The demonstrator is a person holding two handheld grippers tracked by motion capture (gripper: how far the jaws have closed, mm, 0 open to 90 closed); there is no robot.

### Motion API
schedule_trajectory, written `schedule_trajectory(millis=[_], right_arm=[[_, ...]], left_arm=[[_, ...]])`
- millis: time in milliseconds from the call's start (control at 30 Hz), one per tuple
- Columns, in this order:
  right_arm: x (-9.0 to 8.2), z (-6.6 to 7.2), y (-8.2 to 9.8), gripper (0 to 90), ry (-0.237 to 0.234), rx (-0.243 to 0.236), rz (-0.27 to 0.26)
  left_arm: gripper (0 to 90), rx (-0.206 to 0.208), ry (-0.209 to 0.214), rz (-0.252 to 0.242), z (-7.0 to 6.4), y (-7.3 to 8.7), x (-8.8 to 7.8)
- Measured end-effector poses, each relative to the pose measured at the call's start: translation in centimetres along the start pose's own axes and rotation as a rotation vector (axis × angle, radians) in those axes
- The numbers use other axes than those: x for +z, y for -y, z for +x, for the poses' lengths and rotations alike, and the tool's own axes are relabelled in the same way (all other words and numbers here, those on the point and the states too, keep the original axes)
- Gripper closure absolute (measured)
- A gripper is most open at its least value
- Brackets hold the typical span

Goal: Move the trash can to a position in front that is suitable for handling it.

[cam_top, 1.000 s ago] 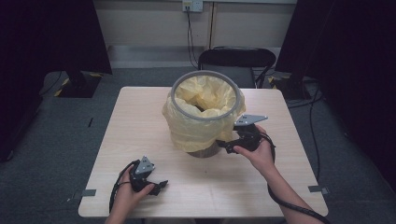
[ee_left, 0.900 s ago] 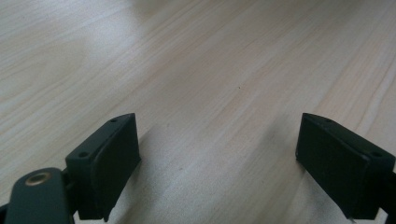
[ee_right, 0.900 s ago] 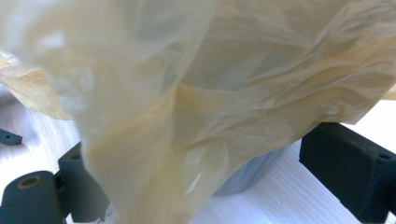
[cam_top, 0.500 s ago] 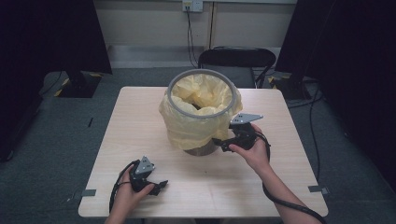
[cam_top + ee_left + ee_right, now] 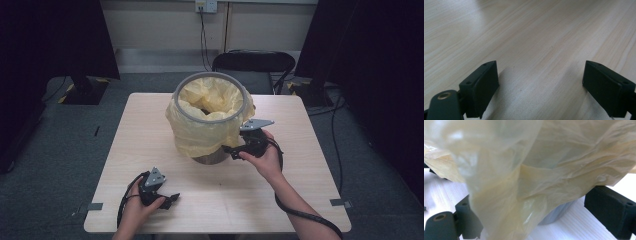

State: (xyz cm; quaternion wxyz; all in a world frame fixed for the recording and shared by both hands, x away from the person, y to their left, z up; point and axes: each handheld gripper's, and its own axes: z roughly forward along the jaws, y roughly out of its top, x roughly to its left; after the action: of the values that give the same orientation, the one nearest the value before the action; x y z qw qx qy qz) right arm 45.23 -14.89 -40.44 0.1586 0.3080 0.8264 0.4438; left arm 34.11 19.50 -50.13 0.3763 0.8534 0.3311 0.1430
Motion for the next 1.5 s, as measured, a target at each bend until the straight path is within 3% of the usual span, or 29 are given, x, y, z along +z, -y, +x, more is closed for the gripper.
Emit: schedule_trajectory(millis=[733,1500], right_arm=[[1.4,0.3,-1.0,9.7,-0.011,0.020,-0.002],[3.6,0.7,-2.8,11.0,0.000,-0.010,0.013]], left_arm=[[12.7,-0.001,0.000,0.000,0.0,0.0,0.0],[12.7,0.004,0.001,0.001,0.0,0.0,0.0]])
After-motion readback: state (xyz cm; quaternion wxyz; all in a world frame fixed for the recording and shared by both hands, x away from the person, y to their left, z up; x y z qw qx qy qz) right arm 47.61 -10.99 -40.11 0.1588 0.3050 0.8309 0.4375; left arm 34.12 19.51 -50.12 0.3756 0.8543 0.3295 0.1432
